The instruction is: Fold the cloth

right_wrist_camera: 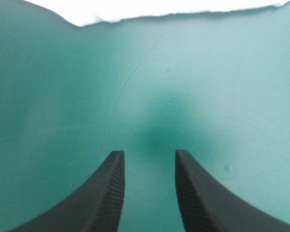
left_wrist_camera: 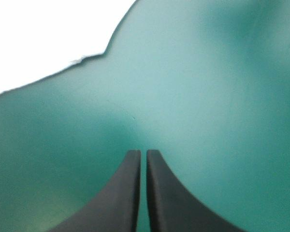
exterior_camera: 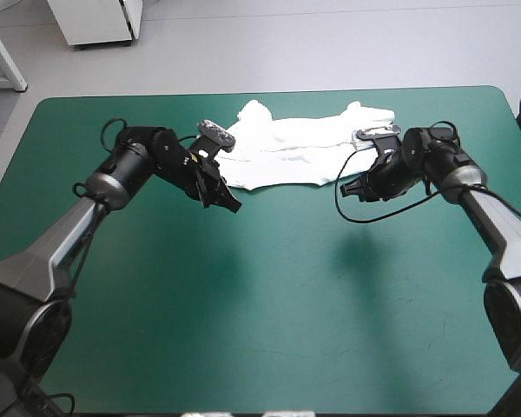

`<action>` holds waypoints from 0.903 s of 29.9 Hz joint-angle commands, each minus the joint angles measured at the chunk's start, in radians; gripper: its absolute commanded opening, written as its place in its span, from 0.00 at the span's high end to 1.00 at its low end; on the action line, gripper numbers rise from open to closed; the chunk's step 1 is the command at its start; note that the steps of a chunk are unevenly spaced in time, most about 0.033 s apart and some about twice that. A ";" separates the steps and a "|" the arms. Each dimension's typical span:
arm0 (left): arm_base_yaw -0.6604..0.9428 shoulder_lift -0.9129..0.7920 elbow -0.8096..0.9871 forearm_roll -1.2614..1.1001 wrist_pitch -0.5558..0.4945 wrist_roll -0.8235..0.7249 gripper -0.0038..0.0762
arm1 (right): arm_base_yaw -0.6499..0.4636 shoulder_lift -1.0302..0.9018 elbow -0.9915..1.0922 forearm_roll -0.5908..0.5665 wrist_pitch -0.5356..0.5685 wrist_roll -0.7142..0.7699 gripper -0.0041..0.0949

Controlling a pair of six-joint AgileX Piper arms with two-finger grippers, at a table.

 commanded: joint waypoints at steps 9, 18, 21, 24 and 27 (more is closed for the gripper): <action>-0.001 -0.290 -0.032 -0.012 0.091 -0.032 0.29 | -0.002 -0.342 -0.033 0.014 0.123 0.024 0.45; -0.033 -0.242 -0.033 0.129 0.037 -0.029 0.28 | -0.002 -0.521 -0.033 -0.012 0.146 0.051 0.45; -0.043 -0.180 -0.037 0.205 0.004 -0.060 0.28 | -0.002 -0.532 -0.033 -0.012 0.149 0.054 0.45; -0.041 -0.099 -0.080 0.326 -0.006 -0.154 0.28 | -0.002 -0.532 -0.033 -0.012 0.149 0.057 0.45; -0.041 -0.014 -0.163 0.456 -0.005 -0.245 0.28 | 0.000 -0.532 -0.033 -0.006 0.131 0.057 0.45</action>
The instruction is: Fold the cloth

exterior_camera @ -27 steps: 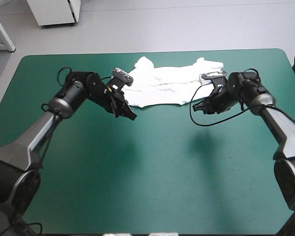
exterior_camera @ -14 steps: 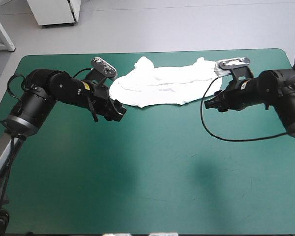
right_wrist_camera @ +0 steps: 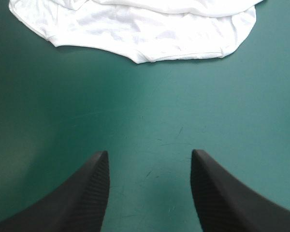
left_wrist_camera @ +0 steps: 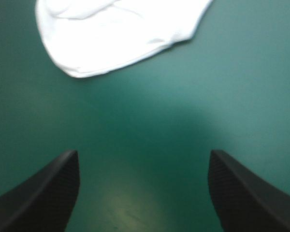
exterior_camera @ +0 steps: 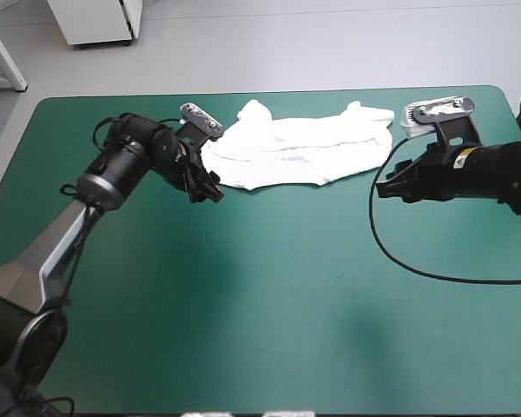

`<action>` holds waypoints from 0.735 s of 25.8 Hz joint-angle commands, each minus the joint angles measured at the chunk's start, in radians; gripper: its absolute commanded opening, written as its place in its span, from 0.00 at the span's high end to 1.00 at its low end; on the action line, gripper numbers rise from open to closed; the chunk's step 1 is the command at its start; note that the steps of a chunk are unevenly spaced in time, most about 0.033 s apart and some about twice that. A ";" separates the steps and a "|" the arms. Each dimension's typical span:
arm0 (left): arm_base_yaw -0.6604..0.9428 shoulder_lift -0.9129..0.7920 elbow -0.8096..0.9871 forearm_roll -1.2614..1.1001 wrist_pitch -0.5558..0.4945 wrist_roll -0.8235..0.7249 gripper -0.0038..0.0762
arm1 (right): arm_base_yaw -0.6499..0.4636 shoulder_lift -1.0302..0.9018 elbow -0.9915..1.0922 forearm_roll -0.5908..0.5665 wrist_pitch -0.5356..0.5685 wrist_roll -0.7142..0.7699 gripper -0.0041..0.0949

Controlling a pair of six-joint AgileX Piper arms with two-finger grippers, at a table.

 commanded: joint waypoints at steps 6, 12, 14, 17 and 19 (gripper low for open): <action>0.076 0.187 -0.269 0.087 -0.045 -0.136 0.27 | 0.007 -0.026 -0.033 0.030 -0.073 -0.001 0.45; 0.167 0.314 -0.357 0.018 -0.053 -0.143 0.27 | 0.094 -0.013 -0.033 -0.032 -0.078 -0.003 0.45; 0.179 0.365 -0.376 0.007 -0.070 -0.143 0.27 | 0.121 0.013 -0.043 -0.023 -0.076 -0.003 0.45; 0.186 0.447 -0.435 -0.049 -0.087 -0.138 0.27 | 0.147 0.036 -0.070 -0.025 -0.072 -0.003 0.45; 0.186 0.504 -0.502 -0.087 -0.093 -0.136 0.27 | 0.149 0.041 -0.072 -0.022 -0.069 -0.001 0.45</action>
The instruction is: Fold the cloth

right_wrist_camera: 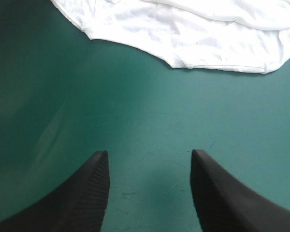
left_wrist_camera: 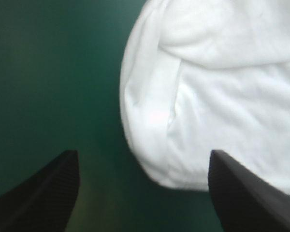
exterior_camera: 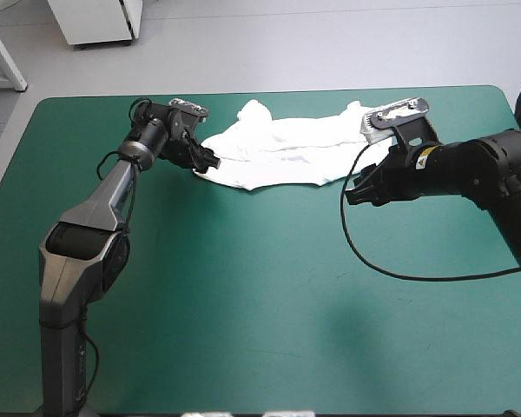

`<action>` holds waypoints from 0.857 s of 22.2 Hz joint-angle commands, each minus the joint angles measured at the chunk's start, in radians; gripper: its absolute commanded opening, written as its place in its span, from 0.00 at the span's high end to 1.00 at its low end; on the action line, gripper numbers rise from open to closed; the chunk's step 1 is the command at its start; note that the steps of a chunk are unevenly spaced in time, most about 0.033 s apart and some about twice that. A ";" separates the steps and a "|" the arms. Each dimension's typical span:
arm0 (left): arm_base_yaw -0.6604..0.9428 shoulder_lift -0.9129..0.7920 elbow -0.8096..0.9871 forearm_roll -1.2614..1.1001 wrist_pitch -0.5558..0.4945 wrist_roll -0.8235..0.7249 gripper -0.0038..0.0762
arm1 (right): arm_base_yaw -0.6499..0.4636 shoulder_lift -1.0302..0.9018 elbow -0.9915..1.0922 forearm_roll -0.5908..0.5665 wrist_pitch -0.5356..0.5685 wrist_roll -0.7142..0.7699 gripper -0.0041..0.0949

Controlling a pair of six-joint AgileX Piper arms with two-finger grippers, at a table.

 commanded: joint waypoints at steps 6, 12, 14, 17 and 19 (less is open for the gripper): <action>0.000 0.068 -0.118 -0.057 -0.008 -0.037 0.47 | 0.003 -0.017 -0.039 -0.032 -0.041 -0.004 0.45; 0.000 0.073 -0.118 -0.098 0.021 -0.023 0.96 | 0.003 0.033 -0.048 -0.291 -0.049 0.163 0.45; 0.000 0.073 -0.118 -0.098 0.021 -0.023 0.96 | 0.003 0.065 -0.084 -0.318 -0.052 0.178 0.45; 0.000 0.073 -0.118 -0.098 0.029 -0.028 0.96 | -0.003 0.140 -0.182 -0.340 -0.052 0.214 0.45; 0.000 0.073 -0.118 -0.104 0.038 -0.031 0.96 | -0.020 0.209 -0.260 -0.342 -0.037 0.217 0.45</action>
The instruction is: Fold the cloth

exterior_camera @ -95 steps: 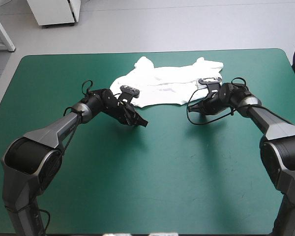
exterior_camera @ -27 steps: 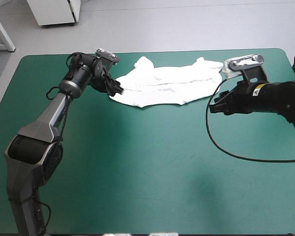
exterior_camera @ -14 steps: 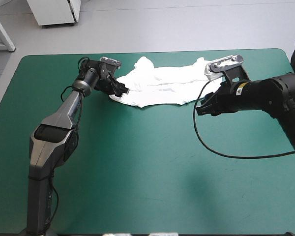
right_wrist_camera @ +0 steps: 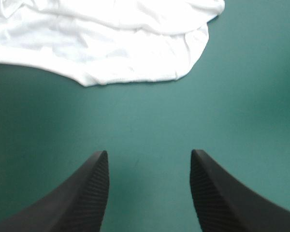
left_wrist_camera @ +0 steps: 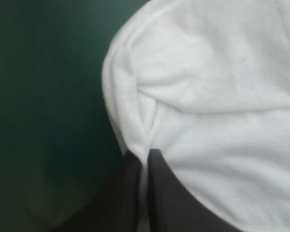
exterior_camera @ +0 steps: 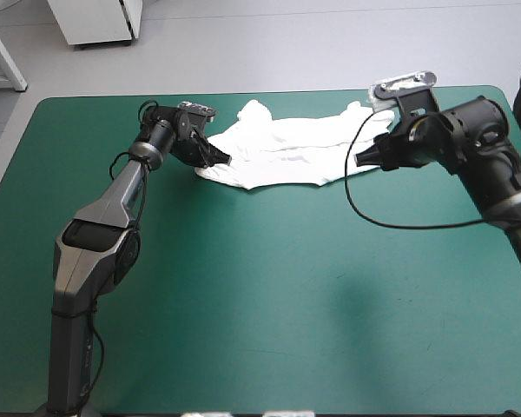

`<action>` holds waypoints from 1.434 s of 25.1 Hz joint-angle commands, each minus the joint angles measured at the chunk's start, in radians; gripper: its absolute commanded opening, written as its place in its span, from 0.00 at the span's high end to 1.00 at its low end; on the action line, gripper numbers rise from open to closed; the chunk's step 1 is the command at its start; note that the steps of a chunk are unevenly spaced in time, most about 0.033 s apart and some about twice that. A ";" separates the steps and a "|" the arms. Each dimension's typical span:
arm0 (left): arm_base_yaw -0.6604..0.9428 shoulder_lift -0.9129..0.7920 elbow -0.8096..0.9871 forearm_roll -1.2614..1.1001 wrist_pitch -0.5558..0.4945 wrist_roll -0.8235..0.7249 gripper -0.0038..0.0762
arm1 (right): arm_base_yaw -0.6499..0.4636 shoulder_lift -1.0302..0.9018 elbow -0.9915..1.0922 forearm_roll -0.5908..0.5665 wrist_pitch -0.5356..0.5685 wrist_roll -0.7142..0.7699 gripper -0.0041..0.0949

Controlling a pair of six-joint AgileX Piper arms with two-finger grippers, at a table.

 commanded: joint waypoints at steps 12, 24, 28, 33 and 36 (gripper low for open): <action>0.000 -0.039 -0.011 -0.095 0.039 0.008 0.96 | -0.207 0.500 -0.521 0.169 0.033 0.004 0.39; 0.000 -0.040 -0.011 -0.138 0.042 0.042 0.96 | -0.267 0.735 -0.580 0.226 0.014 0.016 0.38; 0.000 -0.040 -0.011 -0.140 0.042 0.042 0.96 | -0.267 0.784 -0.582 0.241 -0.007 0.012 0.38; 0.000 -0.040 -0.011 -0.142 0.042 0.042 0.96 | -0.265 0.847 -0.589 0.279 -0.023 0.012 0.38; 0.000 -0.040 -0.011 -0.142 0.042 0.042 0.96 | -0.263 0.890 -0.611 0.320 -0.012 -0.004 0.39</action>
